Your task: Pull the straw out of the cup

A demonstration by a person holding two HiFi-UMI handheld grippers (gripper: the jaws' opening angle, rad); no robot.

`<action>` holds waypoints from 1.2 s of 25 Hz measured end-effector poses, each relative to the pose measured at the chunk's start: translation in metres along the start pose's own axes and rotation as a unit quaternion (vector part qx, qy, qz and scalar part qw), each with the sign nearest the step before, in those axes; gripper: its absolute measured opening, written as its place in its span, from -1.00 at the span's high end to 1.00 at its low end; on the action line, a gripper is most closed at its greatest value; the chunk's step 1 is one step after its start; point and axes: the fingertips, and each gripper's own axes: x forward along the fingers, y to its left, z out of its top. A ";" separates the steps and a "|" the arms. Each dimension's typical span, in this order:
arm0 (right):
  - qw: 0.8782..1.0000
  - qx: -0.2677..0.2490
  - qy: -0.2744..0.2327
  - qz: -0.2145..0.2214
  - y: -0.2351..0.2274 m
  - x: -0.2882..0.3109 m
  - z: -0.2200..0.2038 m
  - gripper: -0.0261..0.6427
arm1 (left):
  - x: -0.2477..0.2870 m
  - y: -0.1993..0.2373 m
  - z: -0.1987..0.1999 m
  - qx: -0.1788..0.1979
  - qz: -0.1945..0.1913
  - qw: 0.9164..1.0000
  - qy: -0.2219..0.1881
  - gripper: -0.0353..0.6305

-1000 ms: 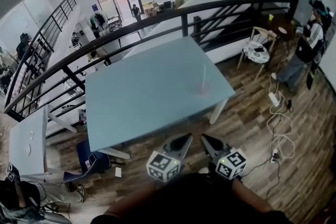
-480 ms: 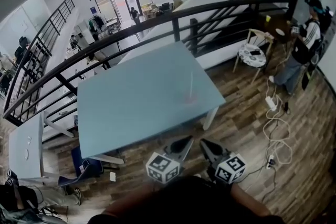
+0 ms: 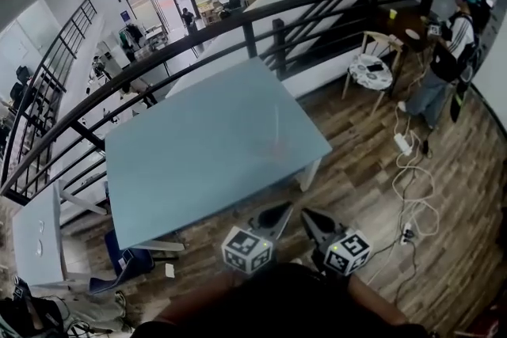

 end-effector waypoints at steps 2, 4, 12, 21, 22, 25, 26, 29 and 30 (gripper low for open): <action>1.000 -0.002 -0.004 -0.010 -0.004 0.002 0.005 0.89 | 0.006 0.002 0.004 0.005 -0.010 1.000 0.002 0.86; 1.000 -0.002 -0.008 -0.019 -0.009 0.006 0.011 0.89 | 0.012 0.004 0.005 0.008 -0.021 1.000 0.005 0.86; 1.000 -0.002 -0.001 -0.027 -0.019 0.053 0.016 0.89 | 0.021 0.048 0.015 0.003 -0.038 0.999 0.009 0.86; 1.000 -0.015 0.002 -0.025 -0.015 0.119 0.026 0.89 | 0.016 0.109 0.033 0.002 -0.053 0.999 0.011 0.86; 1.000 -0.016 0.001 -0.027 -0.015 0.125 0.027 0.89 | 0.016 0.115 0.035 0.002 -0.054 0.998 0.012 0.85; 0.999 -0.017 -0.001 -0.034 -0.016 0.140 0.030 0.89 | 0.014 0.130 0.039 0.001 -0.060 0.998 0.012 0.85; 0.999 -0.013 -0.001 -0.038 -0.016 0.144 0.032 0.89 | 0.014 0.134 0.040 0.001 -0.062 0.998 0.012 0.85; 0.999 -0.009 -0.004 -0.046 -0.015 0.156 0.036 0.89 | 0.015 0.144 0.044 0.003 -0.073 0.997 0.011 0.85; 0.999 -0.009 -0.005 -0.048 -0.014 0.160 0.036 0.89 | 0.013 0.147 0.044 0.004 -0.076 0.997 0.011 0.85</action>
